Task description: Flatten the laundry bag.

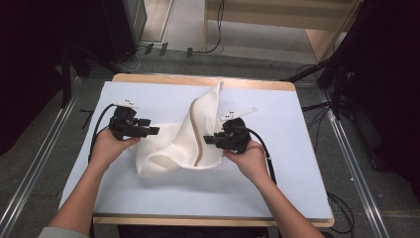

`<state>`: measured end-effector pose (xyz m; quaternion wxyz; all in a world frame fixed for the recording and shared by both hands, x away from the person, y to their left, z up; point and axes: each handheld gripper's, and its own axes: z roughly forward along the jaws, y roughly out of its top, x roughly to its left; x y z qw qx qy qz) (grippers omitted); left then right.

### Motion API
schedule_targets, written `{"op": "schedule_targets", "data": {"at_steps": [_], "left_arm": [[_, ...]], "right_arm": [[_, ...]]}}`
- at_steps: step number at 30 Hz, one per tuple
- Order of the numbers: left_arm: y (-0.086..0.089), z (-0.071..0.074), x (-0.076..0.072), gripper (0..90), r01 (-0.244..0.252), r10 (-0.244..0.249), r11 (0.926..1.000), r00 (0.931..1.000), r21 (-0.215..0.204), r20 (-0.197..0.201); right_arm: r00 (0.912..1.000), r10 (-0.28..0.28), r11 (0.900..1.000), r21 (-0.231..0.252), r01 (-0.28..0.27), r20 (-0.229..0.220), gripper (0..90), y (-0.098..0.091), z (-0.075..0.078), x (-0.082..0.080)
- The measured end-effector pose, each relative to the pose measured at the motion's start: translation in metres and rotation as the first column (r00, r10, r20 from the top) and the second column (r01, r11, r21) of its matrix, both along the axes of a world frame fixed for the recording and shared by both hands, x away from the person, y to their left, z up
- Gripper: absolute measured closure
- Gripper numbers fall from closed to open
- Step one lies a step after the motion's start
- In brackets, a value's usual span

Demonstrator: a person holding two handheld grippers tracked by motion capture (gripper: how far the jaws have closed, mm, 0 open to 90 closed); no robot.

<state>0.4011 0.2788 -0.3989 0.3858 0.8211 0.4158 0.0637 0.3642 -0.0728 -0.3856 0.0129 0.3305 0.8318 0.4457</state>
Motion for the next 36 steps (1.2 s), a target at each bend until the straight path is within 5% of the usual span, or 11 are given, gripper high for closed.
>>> {"op": "schedule_targets", "data": {"at_steps": [12, 20, 36], "left_arm": [[-0.003, -0.023, 0.035, 42.1, -0.009, 0.010, 0.9984, 0.9996, 0.056, -0.027], [-0.004, -0.043, 0.049, 45.5, -0.005, 0.011, 0.9982, 0.9954, 0.061, -0.095], [-0.007, -0.051, 0.046, 84.3, 0.016, -0.006, 0.9986, 0.9805, 0.051, -0.197]], "right_arm": [[0.9993, -0.034, 0.9994, 0.006, 0.035, -0.011, 82.9, -0.022, -0.004, -0.019], [0.9981, -0.059, 0.9983, 0.006, 0.059, -0.019, 82.3, -0.033, -0.009, -0.028], [0.9978, -0.063, 0.9980, 0.006, 0.063, -0.020, 82.1, -0.040, -0.013, -0.029]]}}
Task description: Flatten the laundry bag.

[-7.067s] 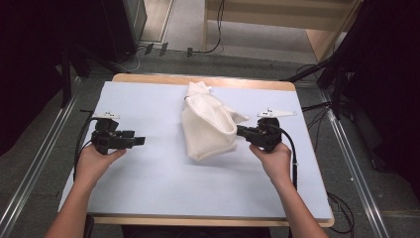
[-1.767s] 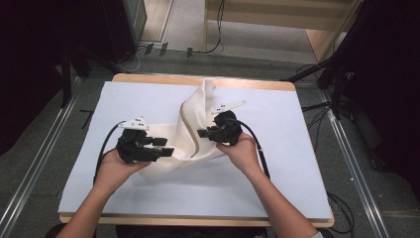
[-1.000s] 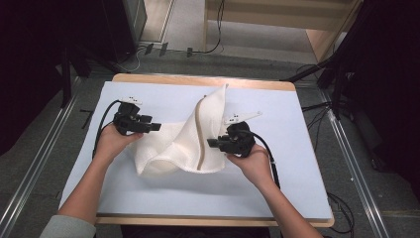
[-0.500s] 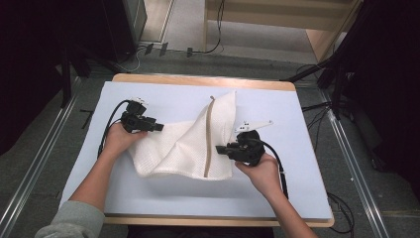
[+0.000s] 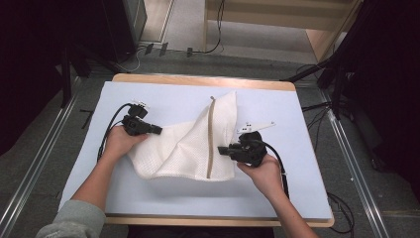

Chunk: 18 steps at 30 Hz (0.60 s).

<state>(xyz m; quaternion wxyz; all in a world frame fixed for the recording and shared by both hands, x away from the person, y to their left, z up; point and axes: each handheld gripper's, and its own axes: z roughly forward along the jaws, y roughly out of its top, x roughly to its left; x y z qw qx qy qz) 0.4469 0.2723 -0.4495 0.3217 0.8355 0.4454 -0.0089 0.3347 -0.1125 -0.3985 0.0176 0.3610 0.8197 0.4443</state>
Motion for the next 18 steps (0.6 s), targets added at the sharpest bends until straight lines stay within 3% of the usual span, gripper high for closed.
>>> {"op": "schedule_targets", "data": {"at_steps": [5, 7, 9, 10, 11, 18], "left_arm": [[0.006, 0.008, -0.002, 86.2, -0.018, 0.019, 0.9994, 0.9996, -0.030, 0.019], [0.015, 0.017, -0.004, 86.6, -0.063, 0.065, 0.9965, 0.9969, -0.055, 0.044], [0.019, 0.020, -0.005, 86.7, -0.074, 0.077, 0.9955, 0.9957, -0.059, 0.051], [0.027, 0.024, -0.007, 86.7, -0.110, 0.115, 0.9908, 0.9913, -0.079, 0.064], [0.027, 0.024, -0.007, 86.7, -0.110, 0.115, 0.9908, 0.9913, -0.079, 0.064], [0.056, 0.030, -0.019, 86.7, -0.219, 0.228, 0.9688, 0.9708, -0.117, 0.074]], "right_arm": [[1.0000, -0.004, 1.0000, 0.007, 0.004, -0.001, 82.9, -0.003, 0.002, 0.002], [1.0000, -0.008, 1.0000, 0.005, 0.008, 0.002, 83.1, -0.005, 0.004, 0.002], [0.9999, -0.012, 0.9999, 0.004, 0.012, 0.005, 83.1, -0.006, 0.005, 0.003], [0.9998, -0.015, 0.9999, 0.007, 0.015, 0.014, 83.1, -0.009, 0.007, 0.003], [0.9998, -0.015, 0.9999, 0.007, 0.015, 0.014, 83.1, -0.009, 0.007, 0.003], [0.9994, -0.032, 0.9995, 0.002, 0.032, 0.010, 83.2, -0.019, 0.010, 0.004]]}}
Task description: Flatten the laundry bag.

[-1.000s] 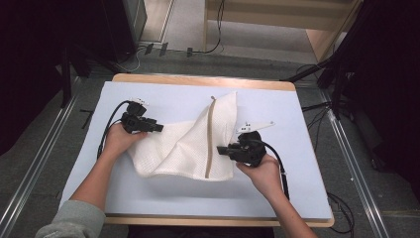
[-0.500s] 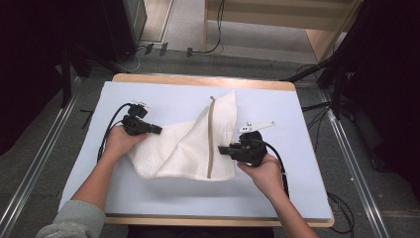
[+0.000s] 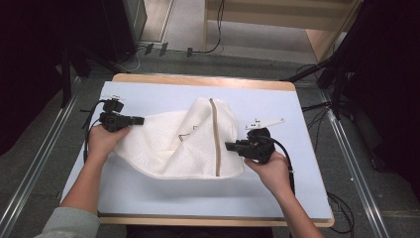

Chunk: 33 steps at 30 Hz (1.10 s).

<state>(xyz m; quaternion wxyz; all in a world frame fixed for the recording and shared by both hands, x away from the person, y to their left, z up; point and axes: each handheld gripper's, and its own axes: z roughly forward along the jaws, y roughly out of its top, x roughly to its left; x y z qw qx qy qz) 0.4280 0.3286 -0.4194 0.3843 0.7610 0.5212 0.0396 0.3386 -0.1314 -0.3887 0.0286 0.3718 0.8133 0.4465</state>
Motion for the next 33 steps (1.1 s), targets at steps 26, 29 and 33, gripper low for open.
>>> {"op": "schedule_targets", "data": {"at_steps": [26, 29, 33], "left_arm": [[0.024, 0.003, -0.066, 83.0, -0.012, 0.012, 0.9999, 0.9999, 0.012, -0.009], [0.025, 0.006, -0.068, 66.1, -0.012, 0.012, 0.9999, 0.9998, 0.007, 0.016], [0.026, 0.013, -0.064, 53.0, -0.013, 0.010, 0.9992, 0.9968, 0.037, 0.079]], "right_arm": [[0.9983, -0.013, 0.9969, -0.078, 0.009, -0.057, 76.1, -0.041, -0.039, -0.024], [0.9995, -0.011, 0.9970, -0.077, 0.009, -0.030, 67.1, -0.042, -0.036, -0.026], [0.9986, -0.038, 0.9973, -0.062, 0.040, 0.037, 51.6, -0.053, -0.029, -0.026]]}}
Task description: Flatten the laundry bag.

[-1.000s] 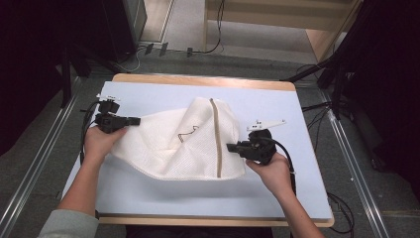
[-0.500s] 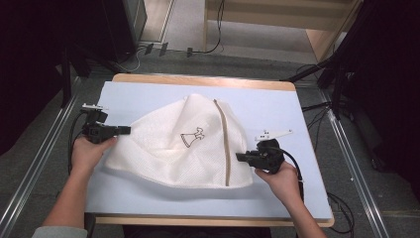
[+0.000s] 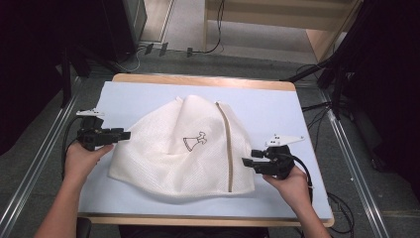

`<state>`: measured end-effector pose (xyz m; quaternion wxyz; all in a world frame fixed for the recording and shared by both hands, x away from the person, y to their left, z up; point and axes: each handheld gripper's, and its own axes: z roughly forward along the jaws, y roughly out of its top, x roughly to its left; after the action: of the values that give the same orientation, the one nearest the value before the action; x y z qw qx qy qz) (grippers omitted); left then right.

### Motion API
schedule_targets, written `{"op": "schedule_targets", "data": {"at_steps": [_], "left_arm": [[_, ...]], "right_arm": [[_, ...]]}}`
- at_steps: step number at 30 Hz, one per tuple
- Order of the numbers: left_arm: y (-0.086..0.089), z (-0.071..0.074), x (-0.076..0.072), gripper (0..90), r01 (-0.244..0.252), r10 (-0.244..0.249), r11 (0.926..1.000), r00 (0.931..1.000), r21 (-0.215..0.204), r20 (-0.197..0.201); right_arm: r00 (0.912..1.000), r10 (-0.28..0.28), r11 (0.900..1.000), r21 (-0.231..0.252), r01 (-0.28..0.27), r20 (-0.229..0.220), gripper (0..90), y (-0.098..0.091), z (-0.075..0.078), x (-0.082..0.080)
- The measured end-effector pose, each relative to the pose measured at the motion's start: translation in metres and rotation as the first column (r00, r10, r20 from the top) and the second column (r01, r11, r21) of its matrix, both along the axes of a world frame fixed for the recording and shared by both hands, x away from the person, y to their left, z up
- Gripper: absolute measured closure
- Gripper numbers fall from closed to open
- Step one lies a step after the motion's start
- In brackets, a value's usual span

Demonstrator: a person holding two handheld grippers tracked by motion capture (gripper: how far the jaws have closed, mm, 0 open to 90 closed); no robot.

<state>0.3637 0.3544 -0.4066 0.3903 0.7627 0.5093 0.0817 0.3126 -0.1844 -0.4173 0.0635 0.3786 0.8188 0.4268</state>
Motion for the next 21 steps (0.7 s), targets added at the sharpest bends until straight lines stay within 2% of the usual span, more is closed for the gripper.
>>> {"op": "schedule_targets", "data": {"at_steps": [4, 7, 10, 11, 13, 16, 17, 21], "left_arm": [[-0.002, 0.003, 0.010, 48.7, 0.000, 0.000, 1.0000, 1.0000, 0.009, 0.003], [-0.009, 0.005, 0.021, 47.0, 0.015, -0.016, 0.9994, 0.9998, 0.030, 0.013], [-0.018, 0.006, 0.036, 46.4, 0.035, -0.036, 0.9985, 0.9992, 0.043, 0.020], [-0.018, 0.006, 0.036, 46.4, 0.035, -0.036, 0.9985, 0.9992, 0.043, 0.020], [-0.026, 0.005, 0.049, 46.2, 0.046, -0.047, 0.9983, 0.9987, 0.034, 0.020], [-0.032, 0.001, 0.058, 46.0, 0.052, -0.053, 0.9980, 0.9983, 0.035, 0.026], [-0.036, -0.003, 0.064, 46.0, 0.060, -0.061, 0.9969, 0.9980, 0.052, 0.017], [-0.042, -0.012, 0.074, 46.0, 0.065, -0.064, 0.9959, 0.9979, 0.064, -0.006]], "right_arm": [[0.9994, -0.031, 0.9993, 0.022, 0.030, 0.013, 46.6, -0.004, 0.003, 0.009], [0.9975, -0.055, 0.9981, 0.029, 0.054, 0.044, 43.4, -0.005, 0.007, 0.020], [0.9956, -0.081, 0.9956, 0.051, 0.078, 0.048, 43.6, -0.003, 0.007, 0.032], [0.9956, -0.081, 0.9956, 0.051, 0.078, 0.048, 43.6, -0.003, 0.007, 0.032], [0.9948, -0.085, 0.9952, 0.053, 0.082, 0.057, 44.6, 0.007, 0.007, 0.042], [0.9943, -0.088, 0.9951, 0.049, 0.085, 0.059, 44.5, 0.016, 0.007, 0.048], [0.9941, -0.092, 0.9951, 0.040, 0.090, 0.056, 43.6, 0.027, 0.007, 0.055], [0.9935, -0.093, 0.9956, 0.022, 0.091, 0.067, 41.2, 0.041, 0.005, 0.063]]}}
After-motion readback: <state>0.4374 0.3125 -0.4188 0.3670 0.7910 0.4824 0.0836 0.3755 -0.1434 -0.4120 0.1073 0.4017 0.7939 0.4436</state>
